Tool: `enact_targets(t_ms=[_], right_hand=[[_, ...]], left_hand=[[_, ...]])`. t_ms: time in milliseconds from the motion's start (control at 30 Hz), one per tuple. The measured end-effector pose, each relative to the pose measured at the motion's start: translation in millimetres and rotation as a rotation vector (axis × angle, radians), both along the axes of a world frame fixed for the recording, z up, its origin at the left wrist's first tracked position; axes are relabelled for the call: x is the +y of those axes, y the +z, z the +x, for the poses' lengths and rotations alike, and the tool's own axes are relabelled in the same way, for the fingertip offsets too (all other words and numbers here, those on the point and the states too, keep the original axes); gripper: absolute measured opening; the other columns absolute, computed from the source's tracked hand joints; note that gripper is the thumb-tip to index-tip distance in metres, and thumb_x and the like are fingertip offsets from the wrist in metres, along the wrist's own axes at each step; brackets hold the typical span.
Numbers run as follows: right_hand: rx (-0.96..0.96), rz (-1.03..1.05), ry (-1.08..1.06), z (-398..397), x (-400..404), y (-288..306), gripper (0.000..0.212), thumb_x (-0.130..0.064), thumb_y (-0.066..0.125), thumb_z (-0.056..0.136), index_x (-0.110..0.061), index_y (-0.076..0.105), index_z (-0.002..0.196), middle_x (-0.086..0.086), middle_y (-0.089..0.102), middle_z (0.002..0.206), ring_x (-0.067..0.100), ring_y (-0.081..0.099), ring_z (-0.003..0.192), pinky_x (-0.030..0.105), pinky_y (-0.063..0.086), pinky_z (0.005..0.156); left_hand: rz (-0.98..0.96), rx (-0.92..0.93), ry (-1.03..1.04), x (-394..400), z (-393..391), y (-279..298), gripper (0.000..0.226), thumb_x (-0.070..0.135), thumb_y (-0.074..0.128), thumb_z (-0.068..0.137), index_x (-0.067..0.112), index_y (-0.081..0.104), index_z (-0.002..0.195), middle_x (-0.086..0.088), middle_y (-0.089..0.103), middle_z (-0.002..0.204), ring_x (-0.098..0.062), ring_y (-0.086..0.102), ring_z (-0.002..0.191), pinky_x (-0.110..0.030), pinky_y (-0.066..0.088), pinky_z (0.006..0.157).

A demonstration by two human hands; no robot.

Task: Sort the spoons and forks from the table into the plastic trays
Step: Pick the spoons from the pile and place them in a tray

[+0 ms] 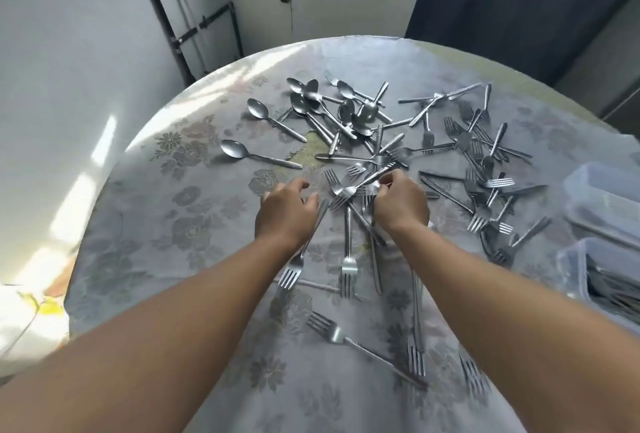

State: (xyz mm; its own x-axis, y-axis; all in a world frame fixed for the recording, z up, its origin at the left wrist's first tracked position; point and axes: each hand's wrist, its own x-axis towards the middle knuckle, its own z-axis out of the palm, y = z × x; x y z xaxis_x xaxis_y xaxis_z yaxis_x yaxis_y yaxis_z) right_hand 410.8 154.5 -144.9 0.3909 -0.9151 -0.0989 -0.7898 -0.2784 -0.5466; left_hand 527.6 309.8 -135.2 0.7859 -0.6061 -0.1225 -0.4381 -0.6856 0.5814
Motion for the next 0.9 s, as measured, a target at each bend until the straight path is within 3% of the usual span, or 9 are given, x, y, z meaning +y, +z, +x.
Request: enact_targets(t_ms=[100, 233, 367, 533, 633, 733, 800, 900], right_hand=[[0.076, -0.029, -0.018, 6, -6, -1, 0.018, -0.021, 0.051, 0.101, -0.022, 0.065, 0.112, 0.006, 0.067, 0.112, 0.032, 0.058, 0.110, 0.044, 0.051, 0.092], [0.187, -0.083, 0.002, 19, -8, 2, 0.027, -0.026, 0.049, 0.102, -0.018, 0.063, 0.123, 0.011, 0.058, 0.137, 0.037, 0.043, 0.137, 0.053, 0.039, 0.111], [0.327, -0.090, 0.034, 26, -14, -3, 0.034, -0.027, 0.045, 0.101, -0.012, 0.060, 0.127, 0.015, 0.051, 0.145, 0.036, 0.043, 0.136, 0.056, 0.035, 0.114], [0.345, -0.052, -0.039, 36, -22, -10, 0.049, -0.032, 0.047, 0.100, -0.010, 0.048, 0.143, 0.015, 0.045, 0.149, 0.035, 0.040, 0.140, 0.053, 0.031, 0.114], [0.340, 0.022, -0.078, 39, -24, -9, 0.054, -0.030, 0.051, 0.097, -0.007, 0.045, 0.147, 0.017, 0.041, 0.153, 0.036, 0.036, 0.143, 0.053, 0.032, 0.117], [0.329, 0.147, -0.104, 44, -25, -3, 0.055, -0.024, 0.059, 0.094, -0.005, 0.048, 0.144, 0.017, 0.044, 0.146, 0.035, 0.041, 0.135, 0.049, 0.035, 0.111], [0.288, 0.176, -0.122, 46, -25, -3, 0.051, -0.021, 0.058, 0.093, -0.005, 0.050, 0.141, 0.016, 0.049, 0.140, 0.035, 0.045, 0.128, 0.048, 0.036, 0.108], [0.247, 0.116, -0.087, 47, -21, -3, 0.048, -0.020, 0.055, 0.092, -0.007, 0.047, 0.137, 0.010, 0.063, 0.124, 0.034, 0.053, 0.120, 0.051, 0.036, 0.106]], left_hand=[[0.235, -0.085, -0.095, -12, 16, 1, 0.052, 0.043, 0.042, 0.104, 0.028, 0.040, 0.154, -0.012, 0.041, 0.150, -0.037, 0.032, 0.138, -0.049, 0.037, 0.109], [0.395, -0.118, -0.190, -26, 35, 6, 0.062, 0.044, 0.039, 0.105, 0.024, 0.021, 0.161, -0.008, 0.015, 0.168, -0.037, 0.016, 0.149, -0.055, 0.026, 0.117], [0.498, -0.045, -0.236, -33, 56, 5, 0.061, 0.043, 0.033, 0.108, 0.033, 0.011, 0.164, -0.002, -0.008, 0.172, -0.036, -0.002, 0.156, -0.057, 0.012, 0.122], [0.516, -0.136, -0.290, -25, 68, -7, 0.058, 0.054, 0.030, 0.106, 0.039, 0.020, 0.161, -0.003, 0.013, 0.171, -0.035, 0.019, 0.150, -0.055, 0.023, 0.117], [0.478, -0.267, -0.312, -21, 69, -10, 0.059, 0.061, 0.033, 0.103, 0.041, 0.028, 0.158, -0.005, 0.034, 0.160, -0.034, 0.031, 0.143, -0.053, 0.027, 0.114], [0.478, -0.262, -0.330, -21, 67, -9, 0.056, 0.063, 0.034, 0.103, 0.043, 0.033, 0.155, -0.008, 0.040, 0.148, -0.033, 0.036, 0.137, -0.053, 0.031, 0.113], [0.443, -0.233, -0.312, -19, 62, -11, 0.047, 0.062, 0.037, 0.102, 0.036, 0.052, 0.138, -0.010, 0.043, 0.140, -0.035, 0.041, 0.130, -0.054, 0.038, 0.110], [0.318, -0.207, -0.249, -13, 53, -15, 0.040, 0.056, 0.047, 0.101, 0.022, 0.062, 0.114, -0.013, 0.050, 0.129, -0.035, 0.047, 0.121, -0.052, 0.047, 0.102]])
